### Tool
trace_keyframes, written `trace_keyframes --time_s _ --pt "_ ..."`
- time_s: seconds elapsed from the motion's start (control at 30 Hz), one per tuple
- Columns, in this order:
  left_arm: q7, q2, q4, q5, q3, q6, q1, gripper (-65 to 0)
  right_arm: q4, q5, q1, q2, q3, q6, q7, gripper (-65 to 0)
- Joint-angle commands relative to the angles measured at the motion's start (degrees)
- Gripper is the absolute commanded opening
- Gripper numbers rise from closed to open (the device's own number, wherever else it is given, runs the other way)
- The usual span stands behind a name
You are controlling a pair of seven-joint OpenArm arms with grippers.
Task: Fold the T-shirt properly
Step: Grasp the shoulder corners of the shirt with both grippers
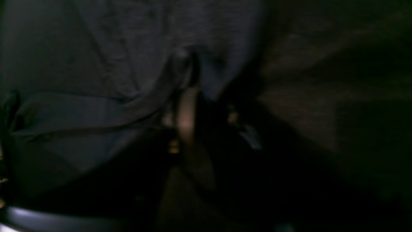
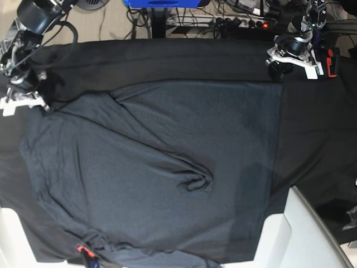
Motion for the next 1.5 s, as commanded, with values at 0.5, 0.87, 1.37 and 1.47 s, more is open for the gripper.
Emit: trace_keyframes --time_s 0.5,0.87,1.37,1.47 --pt "1.28 -0.56 0.52 0.32 -0.15 0.35 0.94 -36.7 -0.22 5.36 0.86 0.84 0.18 -0.92 1.23 -38.1" --pt "1.28 -0.56 0.44 0.32 -0.15 0.35 0.94 -36.7 -8.49 5.54 2.97 4.62 0.18 -0.57 2.73 -53.4" --pt "1.54 -0.65 0.44 -0.03 -0.24 0.35 0.77 -6.4 -8.49 5.45 2.71 4.45 0.09 -0.92 2.46 -64.4" --pt "1.54 -0.47 0.08 -0.03 -0.24 0.35 0.33 -8.9 -8.49 5.45 2.71 4.45 0.09 -0.92 2.46 -64.4"
